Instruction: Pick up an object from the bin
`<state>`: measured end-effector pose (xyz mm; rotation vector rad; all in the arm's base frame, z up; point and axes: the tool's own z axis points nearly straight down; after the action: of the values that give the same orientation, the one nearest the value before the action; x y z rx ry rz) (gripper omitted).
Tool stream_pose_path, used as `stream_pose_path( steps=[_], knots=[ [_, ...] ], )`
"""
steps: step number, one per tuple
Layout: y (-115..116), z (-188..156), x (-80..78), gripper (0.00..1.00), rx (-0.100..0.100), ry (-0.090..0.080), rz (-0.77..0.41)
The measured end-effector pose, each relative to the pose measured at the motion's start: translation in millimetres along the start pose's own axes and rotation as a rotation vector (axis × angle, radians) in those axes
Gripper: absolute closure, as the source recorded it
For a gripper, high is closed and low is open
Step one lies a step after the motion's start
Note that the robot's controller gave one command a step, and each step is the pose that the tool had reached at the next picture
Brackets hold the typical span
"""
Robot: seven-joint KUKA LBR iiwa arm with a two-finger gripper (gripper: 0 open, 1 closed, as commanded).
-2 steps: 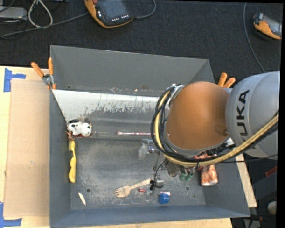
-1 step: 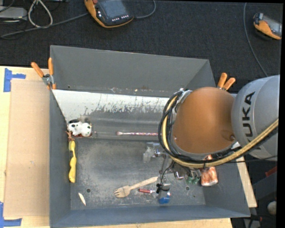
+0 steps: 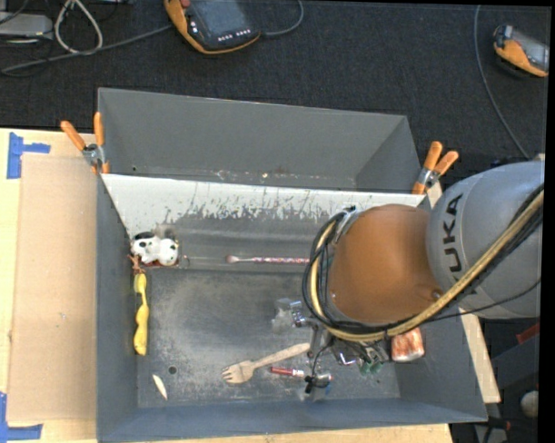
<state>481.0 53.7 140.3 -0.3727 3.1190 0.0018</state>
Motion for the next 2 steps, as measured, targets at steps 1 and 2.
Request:
stream_pose_path(
  steps=[1,2],
  knots=[
    [0.3,43.4,2.0,0.0,-0.002,-0.004,0.037],
    [-16.0,65.8,-4.6,0.0,-0.002,0.004,0.138]
  ],
)
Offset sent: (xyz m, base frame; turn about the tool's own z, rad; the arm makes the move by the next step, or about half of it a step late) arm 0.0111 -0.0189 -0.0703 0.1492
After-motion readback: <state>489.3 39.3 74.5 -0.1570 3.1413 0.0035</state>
